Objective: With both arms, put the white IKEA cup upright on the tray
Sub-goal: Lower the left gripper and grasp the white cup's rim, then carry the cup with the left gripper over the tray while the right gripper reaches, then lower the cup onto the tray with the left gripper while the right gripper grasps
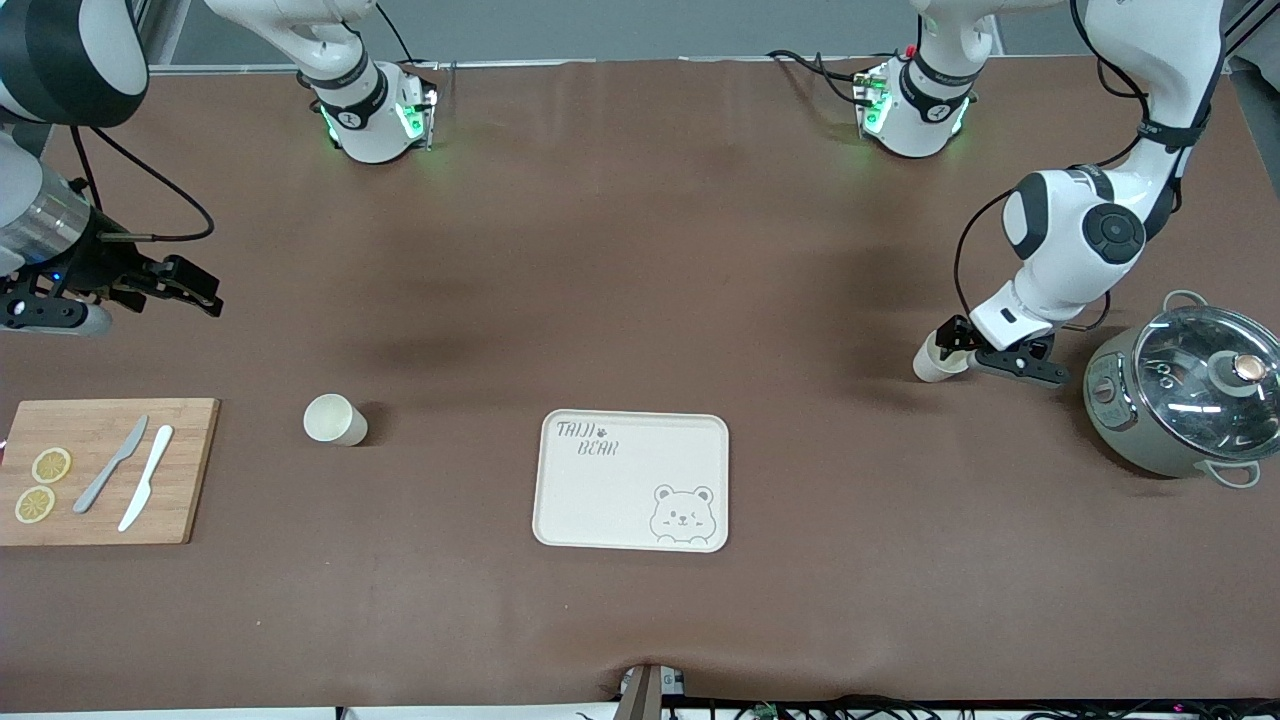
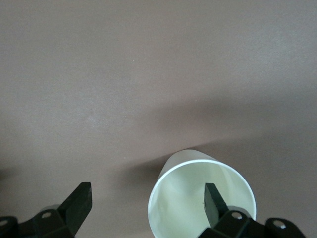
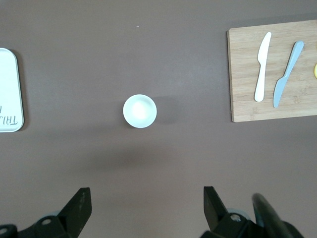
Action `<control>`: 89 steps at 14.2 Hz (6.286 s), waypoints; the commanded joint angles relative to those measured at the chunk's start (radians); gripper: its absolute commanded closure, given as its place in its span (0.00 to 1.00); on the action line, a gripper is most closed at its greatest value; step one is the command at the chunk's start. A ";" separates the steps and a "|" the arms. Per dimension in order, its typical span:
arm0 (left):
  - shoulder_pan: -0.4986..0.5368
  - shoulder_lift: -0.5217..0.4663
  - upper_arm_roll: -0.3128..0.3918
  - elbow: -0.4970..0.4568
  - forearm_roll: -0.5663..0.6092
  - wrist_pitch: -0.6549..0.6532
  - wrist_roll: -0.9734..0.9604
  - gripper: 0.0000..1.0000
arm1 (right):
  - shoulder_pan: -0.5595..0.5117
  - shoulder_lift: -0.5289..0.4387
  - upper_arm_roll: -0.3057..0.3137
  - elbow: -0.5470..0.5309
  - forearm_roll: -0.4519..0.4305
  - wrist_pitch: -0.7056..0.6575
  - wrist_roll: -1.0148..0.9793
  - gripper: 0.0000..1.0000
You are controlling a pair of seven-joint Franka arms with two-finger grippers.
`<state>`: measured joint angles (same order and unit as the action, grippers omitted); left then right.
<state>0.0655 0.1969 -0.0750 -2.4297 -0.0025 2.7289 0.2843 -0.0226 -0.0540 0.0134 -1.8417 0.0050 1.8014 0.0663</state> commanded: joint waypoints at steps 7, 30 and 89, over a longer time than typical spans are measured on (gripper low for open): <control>0.010 0.041 -0.003 -0.012 0.004 0.077 0.015 0.00 | -0.017 -0.003 0.010 0.015 -0.011 -0.014 -0.017 0.00; -0.006 0.110 -0.205 0.340 0.002 -0.184 -0.288 1.00 | 0.006 0.011 0.011 0.007 -0.036 -0.008 -0.019 0.00; -0.615 0.700 0.001 1.169 0.075 -0.399 -0.902 0.22 | -0.034 0.439 0.008 -0.380 -0.114 1.009 -0.100 0.00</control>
<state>-0.5349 0.8940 -0.0881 -1.2785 0.0584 2.3326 -0.5986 -0.0543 0.3919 0.0207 -2.2106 -0.1058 2.7963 -0.0484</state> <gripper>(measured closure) 0.242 0.000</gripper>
